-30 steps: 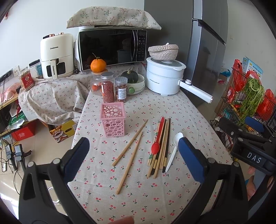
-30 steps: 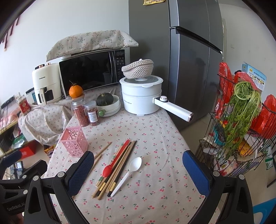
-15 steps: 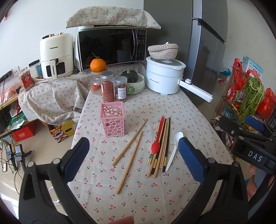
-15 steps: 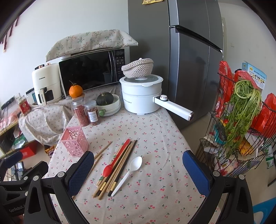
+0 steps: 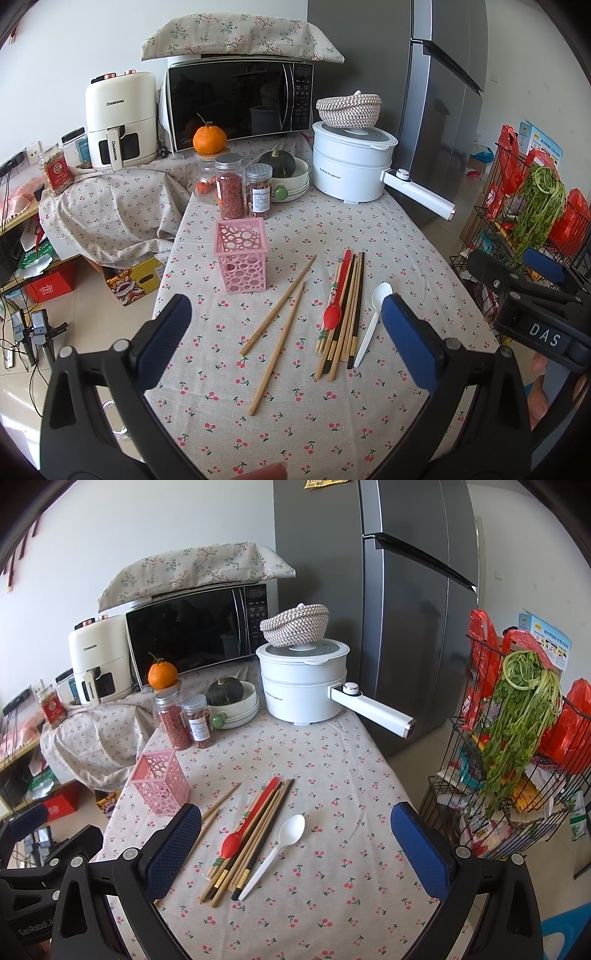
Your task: Organize utensils
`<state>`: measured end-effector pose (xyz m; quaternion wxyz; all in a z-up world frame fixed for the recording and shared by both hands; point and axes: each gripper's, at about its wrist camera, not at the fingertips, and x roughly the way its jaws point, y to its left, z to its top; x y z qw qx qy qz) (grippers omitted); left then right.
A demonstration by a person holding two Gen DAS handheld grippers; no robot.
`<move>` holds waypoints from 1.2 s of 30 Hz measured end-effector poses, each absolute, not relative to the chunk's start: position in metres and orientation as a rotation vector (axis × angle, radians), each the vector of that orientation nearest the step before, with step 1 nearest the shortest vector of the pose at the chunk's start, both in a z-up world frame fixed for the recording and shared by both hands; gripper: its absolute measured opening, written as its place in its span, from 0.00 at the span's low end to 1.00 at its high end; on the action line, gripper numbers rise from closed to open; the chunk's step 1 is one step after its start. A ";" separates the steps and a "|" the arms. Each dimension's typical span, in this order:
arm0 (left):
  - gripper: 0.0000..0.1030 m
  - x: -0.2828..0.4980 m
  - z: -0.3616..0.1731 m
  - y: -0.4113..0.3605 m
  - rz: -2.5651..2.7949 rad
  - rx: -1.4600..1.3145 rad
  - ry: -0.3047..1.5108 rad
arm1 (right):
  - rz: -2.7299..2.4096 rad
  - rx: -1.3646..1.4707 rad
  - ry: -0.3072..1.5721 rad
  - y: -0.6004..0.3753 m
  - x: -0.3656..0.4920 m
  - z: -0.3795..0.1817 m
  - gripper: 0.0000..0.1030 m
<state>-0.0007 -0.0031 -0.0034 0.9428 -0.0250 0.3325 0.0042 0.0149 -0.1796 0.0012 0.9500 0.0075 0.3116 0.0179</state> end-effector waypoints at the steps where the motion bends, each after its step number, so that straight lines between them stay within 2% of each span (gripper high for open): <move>1: 0.99 -0.001 -0.004 -0.003 0.008 -0.051 0.679 | 0.037 0.016 0.634 -0.180 0.015 0.001 1.00; 26: 0.99 0.005 -0.012 -0.004 0.013 -0.042 0.706 | 0.046 0.034 0.657 -0.178 0.019 -0.003 1.00; 31: 0.99 0.028 -0.014 -0.004 -0.027 -0.020 0.757 | 0.060 0.054 0.745 -0.185 0.048 -0.013 1.00; 36: 0.99 0.067 -0.025 -0.011 -0.148 -0.030 0.897 | 0.126 0.106 0.899 -0.201 0.093 -0.037 1.00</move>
